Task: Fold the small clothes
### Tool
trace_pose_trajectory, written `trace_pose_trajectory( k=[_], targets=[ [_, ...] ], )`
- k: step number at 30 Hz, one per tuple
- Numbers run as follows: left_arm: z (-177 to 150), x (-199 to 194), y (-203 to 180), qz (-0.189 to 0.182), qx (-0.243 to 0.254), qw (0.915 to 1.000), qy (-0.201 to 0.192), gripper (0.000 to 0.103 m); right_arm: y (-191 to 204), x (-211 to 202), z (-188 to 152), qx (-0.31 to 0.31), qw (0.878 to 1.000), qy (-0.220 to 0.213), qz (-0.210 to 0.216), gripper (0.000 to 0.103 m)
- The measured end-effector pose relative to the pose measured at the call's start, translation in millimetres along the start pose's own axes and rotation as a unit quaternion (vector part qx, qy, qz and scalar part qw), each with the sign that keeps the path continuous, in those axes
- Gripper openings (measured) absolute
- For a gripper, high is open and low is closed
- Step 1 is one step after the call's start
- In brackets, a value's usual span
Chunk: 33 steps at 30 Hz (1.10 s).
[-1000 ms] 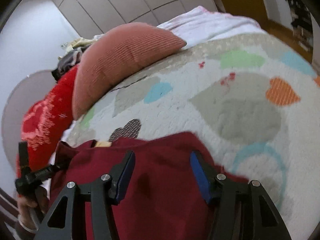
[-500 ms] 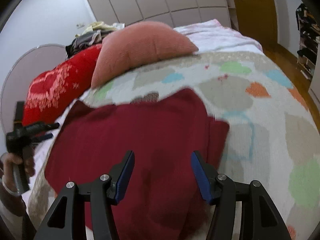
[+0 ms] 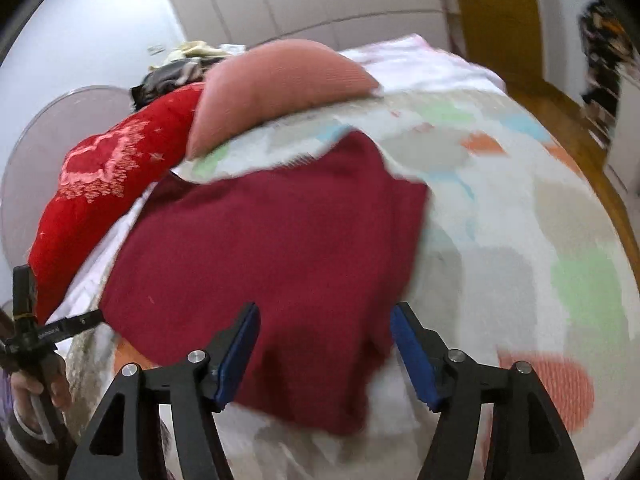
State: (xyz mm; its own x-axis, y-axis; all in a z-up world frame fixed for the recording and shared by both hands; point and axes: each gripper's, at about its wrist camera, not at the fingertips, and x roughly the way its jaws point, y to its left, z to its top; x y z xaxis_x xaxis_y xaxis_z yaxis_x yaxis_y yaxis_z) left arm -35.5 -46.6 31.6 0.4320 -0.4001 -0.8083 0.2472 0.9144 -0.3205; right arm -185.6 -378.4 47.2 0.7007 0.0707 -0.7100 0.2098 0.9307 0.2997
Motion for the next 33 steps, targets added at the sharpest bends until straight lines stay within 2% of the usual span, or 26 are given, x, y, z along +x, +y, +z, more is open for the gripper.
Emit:
trace_pose_trajectory(
  k=[3, 6, 8, 10, 11, 14, 18, 23, 27, 31, 33],
  targets=[
    [1, 1, -5, 0.006, 0.005, 1.0, -0.002, 0.081, -17, 6, -18, 0.027, 0.999, 0.027, 0.001, 0.066],
    [1, 3, -6, 0.01, 0.002, 0.9999, -0.002, 0.081, -24, 8, -21, 0.054, 0.998, 0.013, 0.035, 0.065],
    [0, 4, -5, 0.012, 0.002, 0.9999, -0.002, 0.081, -21, 13, -18, 0.051, 0.997, 0.016, 0.057, 0.039],
    [0, 4, -5, 0.012, 0.003, 0.9999, -0.001, 0.081, -14, 17, -18, 0.043, 0.997, 0.021, 0.059, 0.033],
    [1, 4, -5, 0.012, 0.004, 0.9999, 0.0, 0.081, -8, 17, -17, 0.023, 0.998, 0.016, 0.051, 0.024],
    [4, 3, -6, 0.015, 0.012, 0.9998, 0.007, 0.081, 8, 11, -14, -0.049, 0.999, 0.011, 0.013, 0.01],
    [3, -1, -6, 0.021, 0.026, 0.9994, 0.0, 0.081, 7, -5, -4, -0.09, 0.996, 0.002, -0.016, 0.006],
    [1, -5, -1, 0.019, 0.017, 0.9997, 0.001, 0.081, 7, 13, -15, -0.104, 0.993, 0.031, -0.043, 0.006],
    [7, -12, -1, 0.018, 0.011, 0.9997, -0.016, 0.081, 9, 1, -4, -0.094, 0.994, 0.035, -0.035, 0.006],
    [12, -3, 0, 0.015, 0.0, 0.9997, -0.018, 0.081, 18, -20, 6, -0.074, 0.996, -0.001, -0.049, 0.011],
    [11, 6, 1, 0.012, -0.01, 0.9998, -0.009, 0.081, 30, -24, 14, -0.06, 0.998, -0.011, -0.015, 0.014]
  ],
)
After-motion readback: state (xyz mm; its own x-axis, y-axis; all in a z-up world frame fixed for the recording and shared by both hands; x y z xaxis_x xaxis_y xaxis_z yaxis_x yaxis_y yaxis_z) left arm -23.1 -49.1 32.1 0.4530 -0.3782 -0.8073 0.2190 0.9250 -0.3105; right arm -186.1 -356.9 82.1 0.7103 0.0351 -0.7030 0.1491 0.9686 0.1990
